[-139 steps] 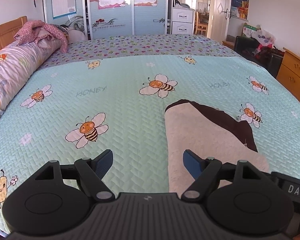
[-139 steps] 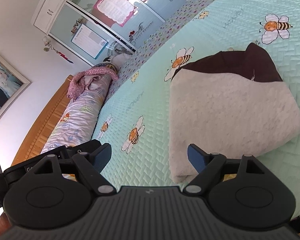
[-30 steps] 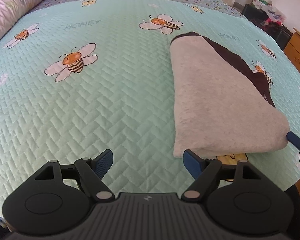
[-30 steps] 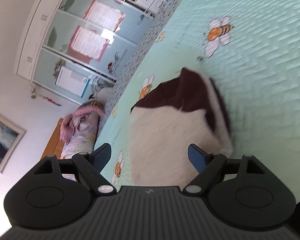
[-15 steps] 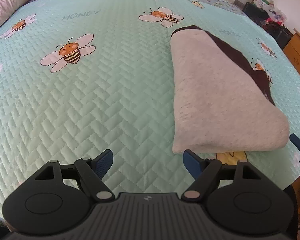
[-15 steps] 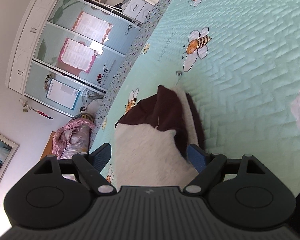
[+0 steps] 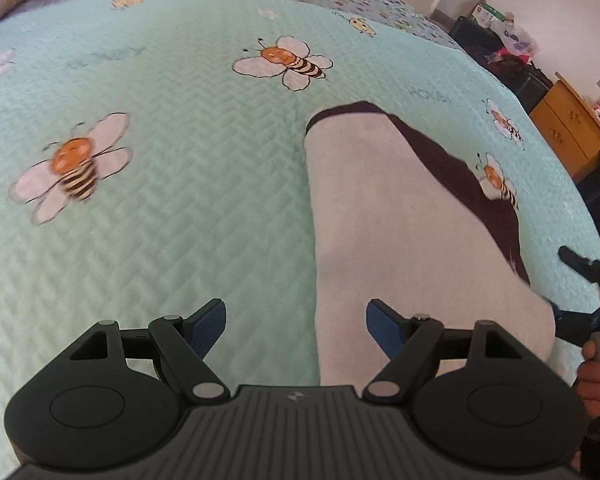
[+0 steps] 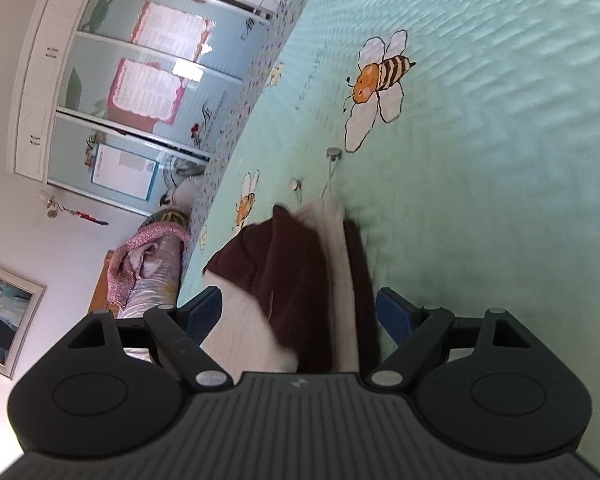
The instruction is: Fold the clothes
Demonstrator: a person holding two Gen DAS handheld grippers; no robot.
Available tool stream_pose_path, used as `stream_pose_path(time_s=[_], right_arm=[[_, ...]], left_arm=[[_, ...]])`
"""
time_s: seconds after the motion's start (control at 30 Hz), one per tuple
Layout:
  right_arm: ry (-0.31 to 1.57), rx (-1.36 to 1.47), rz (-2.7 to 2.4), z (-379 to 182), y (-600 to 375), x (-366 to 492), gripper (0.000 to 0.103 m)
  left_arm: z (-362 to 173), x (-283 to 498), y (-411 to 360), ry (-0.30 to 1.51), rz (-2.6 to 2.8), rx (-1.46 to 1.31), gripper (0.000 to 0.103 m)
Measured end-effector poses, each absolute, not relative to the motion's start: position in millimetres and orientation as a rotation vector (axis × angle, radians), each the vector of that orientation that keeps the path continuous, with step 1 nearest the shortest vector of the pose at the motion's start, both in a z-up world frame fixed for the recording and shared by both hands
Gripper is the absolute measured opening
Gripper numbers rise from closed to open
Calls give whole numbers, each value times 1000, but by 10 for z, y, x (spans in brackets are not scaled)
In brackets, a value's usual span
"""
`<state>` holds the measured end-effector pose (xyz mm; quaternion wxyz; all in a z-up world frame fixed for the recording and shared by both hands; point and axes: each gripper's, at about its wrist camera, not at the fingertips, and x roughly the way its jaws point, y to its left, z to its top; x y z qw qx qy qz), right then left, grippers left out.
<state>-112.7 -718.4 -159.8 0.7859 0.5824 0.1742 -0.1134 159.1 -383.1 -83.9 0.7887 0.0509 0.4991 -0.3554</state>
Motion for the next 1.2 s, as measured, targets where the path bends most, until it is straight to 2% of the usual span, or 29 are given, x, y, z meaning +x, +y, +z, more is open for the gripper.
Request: stream_pose_path(time_s=[0.27, 0.4, 0.73, 0.77, 0.83, 0.93, 1.0, 1.1, 1.2], right_arm=[[466, 1234, -125, -1777, -7471, -670, 85], [497, 1203, -76, -1771, -7487, -557, 85], [667, 1201, -27, -1678, -7395, -534, 86], [678, 1215, -34, -1679, -7393, -522, 87], [684, 1245, -46, -1672, -7403, -473, 94], [705, 1171, -142, -1496, -7260, -483, 93], [716, 1086, -237, -1333, -7133, -528, 92], [731, 784, -497, -879, -6761, -664, 93], [717, 567, -573, -463, -6331, -655, 93]], left_arm=[[-1039, 2101, -4388, 1151, -898, 117, 80], [-1168, 2215, -4419, 1207, -961, 40, 87], [-1455, 2458, -4499, 1323, -1098, -140, 90], [-1454, 2448, -4506, 1322, -1100, -144, 90], [-1427, 2396, -4521, 1310, -1103, -138, 90], [-1299, 2261, -4496, 1248, -1029, -65, 90], [-1099, 2068, -4462, 1119, -919, 88, 90], [-789, 1658, -4408, 916, -740, 269, 90], [-506, 1295, -4451, 815, -664, 315, 90]])
